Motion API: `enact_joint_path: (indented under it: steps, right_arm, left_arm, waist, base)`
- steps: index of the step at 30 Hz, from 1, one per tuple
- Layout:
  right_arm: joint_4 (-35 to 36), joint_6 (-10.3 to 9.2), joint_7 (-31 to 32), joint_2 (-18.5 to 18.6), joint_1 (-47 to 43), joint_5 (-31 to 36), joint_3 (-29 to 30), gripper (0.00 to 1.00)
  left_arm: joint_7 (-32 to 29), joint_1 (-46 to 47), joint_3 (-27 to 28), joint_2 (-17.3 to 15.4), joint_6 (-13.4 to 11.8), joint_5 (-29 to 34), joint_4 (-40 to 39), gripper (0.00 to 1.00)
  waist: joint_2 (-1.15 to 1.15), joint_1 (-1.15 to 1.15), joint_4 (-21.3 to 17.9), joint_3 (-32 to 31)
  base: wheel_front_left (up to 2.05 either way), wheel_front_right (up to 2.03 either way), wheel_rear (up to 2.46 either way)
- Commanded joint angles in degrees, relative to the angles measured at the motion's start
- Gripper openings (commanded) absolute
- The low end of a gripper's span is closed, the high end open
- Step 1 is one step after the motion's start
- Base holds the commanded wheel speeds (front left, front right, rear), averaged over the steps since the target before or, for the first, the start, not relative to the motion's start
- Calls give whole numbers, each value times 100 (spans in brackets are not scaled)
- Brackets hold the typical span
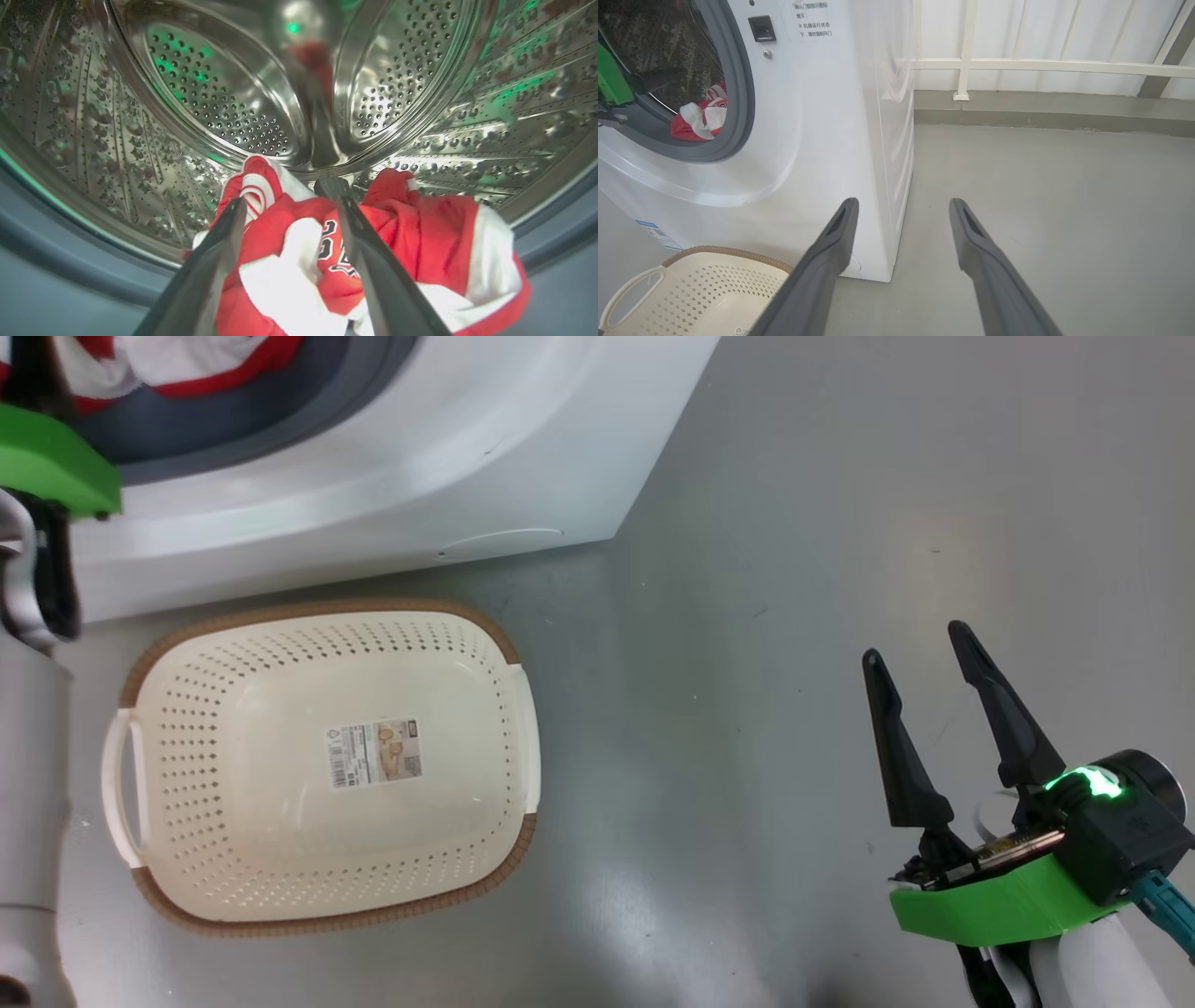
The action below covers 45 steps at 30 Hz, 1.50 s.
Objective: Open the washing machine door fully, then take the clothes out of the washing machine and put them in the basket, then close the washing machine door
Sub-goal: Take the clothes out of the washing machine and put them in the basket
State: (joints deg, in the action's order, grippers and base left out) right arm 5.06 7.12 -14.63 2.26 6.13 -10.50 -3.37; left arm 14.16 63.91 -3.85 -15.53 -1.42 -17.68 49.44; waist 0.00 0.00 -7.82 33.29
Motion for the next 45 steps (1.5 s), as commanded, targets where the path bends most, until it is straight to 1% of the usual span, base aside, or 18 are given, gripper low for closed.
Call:
enact_joint_path:
  steps: [1,11,15,18,24,30,34,35,36,37,38,45]
  right_arm:
    - [113,36,-37,62,48,4,-164,100]
    - [41,36,-37,62,121,-58,-323,100]
    - [2,36,-37,62,141,-107,-354,100]
    - [-19,36,-37,62,168,-154,-403,100]
    - [-40,36,-37,62,186,-216,-443,100]
    - [-26,36,-37,62,199,-258,-433,100]
    - [-18,36,-37,62,226,-273,-438,100]
    - [-17,36,-37,62,233,-273,-435,100]
    - [-15,36,-37,62,237,-271,-428,100]
    - [-12,36,-37,62,238,-270,-418,100]
    - [-11,36,-37,62,240,-268,-407,100]
    - [3,36,-37,62,253,-267,-381,100]
  left_arm:
    - [-39,163,99,-328,-25,73,25,100]
    - [-609,839,82,-547,-193,42,1159,100]
    - [-726,981,149,-579,-153,-83,1491,100]
    - [-790,1026,156,-643,-179,-111,1732,100]
    - [-911,1086,139,-735,-226,-136,2035,100]
    - [-1176,1140,161,-728,-223,-257,2243,100]
    - [-1224,1143,124,-742,-217,-268,2292,100]
    - [-1230,1142,115,-740,-208,-273,2301,79]
    - [-1227,1144,109,-733,-199,-281,2308,47]
    - [-1222,1145,101,-721,-189,-288,2313,31]
    - [-1205,1148,91,-705,-169,-293,2316,0]
    - [-898,1089,28,-603,27,-338,2304,0]
  waist:
    - [0,0,-58,72]
    - [0,0,-260,181]
    - [0,0,-331,224]
    - [0,0,-393,238]
    - [0,0,-486,256]
    - [0,0,-519,350]
    - [0,0,-511,380]
    - [0,0,-506,382]
    - [0,0,-497,383]
    - [0,0,-485,385]
    - [0,0,-471,386]
    - [0,0,-358,396]
  base:
    - [0,0,0]
    - [0,0,0]
    - [0,0,0]
    - [0,0,0]
    - [0,0,0]
    - [0,0,0]
    - [0,0,0]
    - [0,0,0]
    - [0,0,0]
    - [0,0,0]
    - [0,0,0]
    - [0,0,0]
